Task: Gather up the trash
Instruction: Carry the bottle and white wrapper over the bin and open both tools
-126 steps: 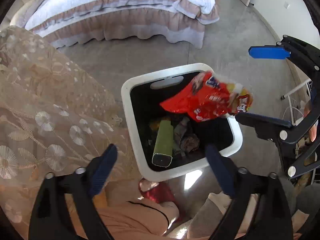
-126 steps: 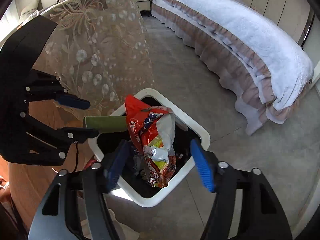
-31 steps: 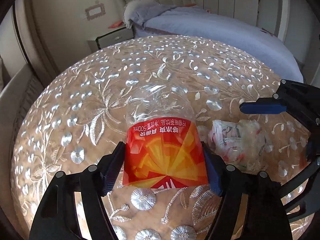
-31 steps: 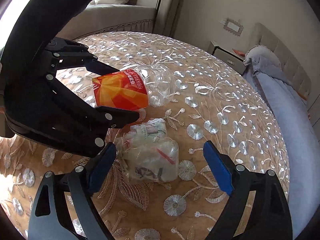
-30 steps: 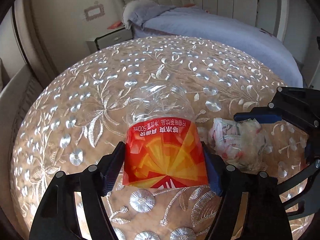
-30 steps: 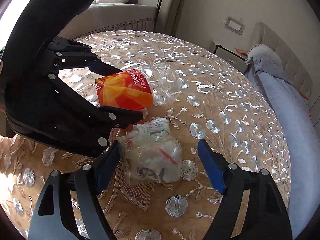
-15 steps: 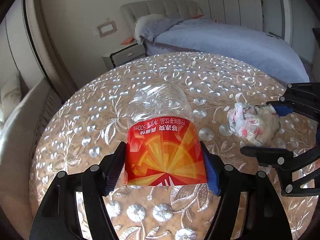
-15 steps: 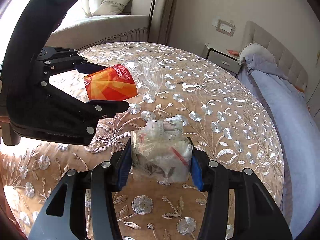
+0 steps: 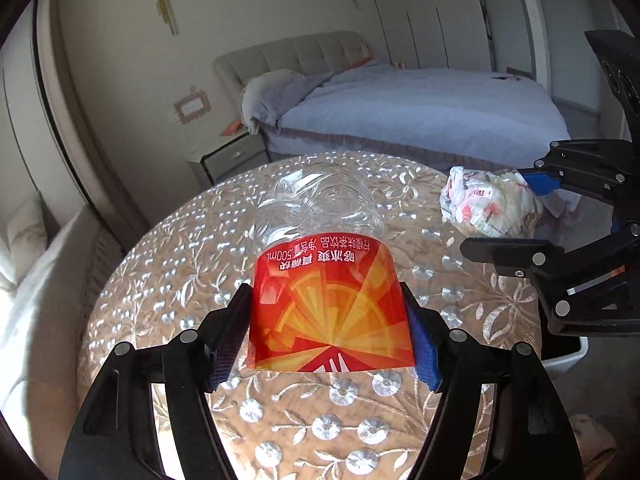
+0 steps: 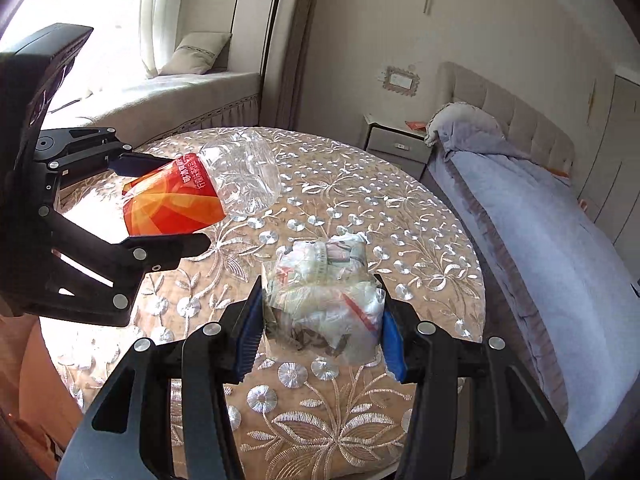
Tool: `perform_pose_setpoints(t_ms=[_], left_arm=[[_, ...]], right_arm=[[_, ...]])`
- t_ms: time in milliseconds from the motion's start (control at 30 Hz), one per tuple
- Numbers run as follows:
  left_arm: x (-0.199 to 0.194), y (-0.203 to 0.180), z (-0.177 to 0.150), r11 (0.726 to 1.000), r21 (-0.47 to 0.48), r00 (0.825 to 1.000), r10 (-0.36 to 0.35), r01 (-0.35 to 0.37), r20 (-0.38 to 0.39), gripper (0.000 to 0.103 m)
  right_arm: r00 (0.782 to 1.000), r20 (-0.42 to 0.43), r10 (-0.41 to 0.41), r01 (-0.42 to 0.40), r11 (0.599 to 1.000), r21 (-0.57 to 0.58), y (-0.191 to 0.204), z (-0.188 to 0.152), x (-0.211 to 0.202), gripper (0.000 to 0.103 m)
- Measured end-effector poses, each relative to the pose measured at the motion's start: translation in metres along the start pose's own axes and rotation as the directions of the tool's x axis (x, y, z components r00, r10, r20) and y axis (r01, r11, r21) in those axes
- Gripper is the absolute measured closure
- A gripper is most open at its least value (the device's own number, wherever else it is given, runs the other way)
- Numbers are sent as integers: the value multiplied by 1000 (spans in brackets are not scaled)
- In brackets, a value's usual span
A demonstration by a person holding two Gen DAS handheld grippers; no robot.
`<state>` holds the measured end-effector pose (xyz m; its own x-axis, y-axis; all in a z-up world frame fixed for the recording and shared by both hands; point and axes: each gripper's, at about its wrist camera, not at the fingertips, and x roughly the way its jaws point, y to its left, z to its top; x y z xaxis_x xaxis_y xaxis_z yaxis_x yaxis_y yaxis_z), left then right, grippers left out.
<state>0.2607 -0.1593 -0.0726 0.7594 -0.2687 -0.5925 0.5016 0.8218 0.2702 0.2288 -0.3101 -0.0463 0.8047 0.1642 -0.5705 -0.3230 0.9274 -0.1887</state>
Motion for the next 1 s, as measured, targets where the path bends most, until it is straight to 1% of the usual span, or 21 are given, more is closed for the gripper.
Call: perform_pose_setpoints(t_ms=[167,333,500,567,667,800,900,933,1000], left_arm=[[-17,-50,8,997,65,998,-54,52,24,34],[-22,-103,12,984,132,992,-126,121,30,34],[-14,-149,13,963,181,979,-204,199,8,34],[-9,-166,13,951,198,971,-239,236,-8,34],[2,-194,11,929,232,958,-285,287,-40,34],[23,-238,5,887,290,933,-347,361,-99,34],[47,-273,-4,851,340,917,-370,400,-152,34],[56,-286,-9,841,359,914,-366,405,-174,34],[78,-307,-20,813,392,902,-367,430,-227,34]], right_arm=[[998,19,-58,57,998,25,-20,-21,-35,52],[992,11,-127,126,990,66,-41,-45,-65,51],[979,-34,-201,204,973,111,-63,-75,-91,51],[973,-54,-223,228,965,129,-70,-88,-99,52],[963,-105,-249,263,951,161,-85,-112,-105,51],[946,-193,-259,297,933,204,-107,-152,-100,52],[937,-249,-244,302,924,232,-125,-181,-92,51],[937,-265,-227,293,924,245,-132,-194,-88,51],[935,-296,-196,276,925,259,-145,-223,-82,51]])
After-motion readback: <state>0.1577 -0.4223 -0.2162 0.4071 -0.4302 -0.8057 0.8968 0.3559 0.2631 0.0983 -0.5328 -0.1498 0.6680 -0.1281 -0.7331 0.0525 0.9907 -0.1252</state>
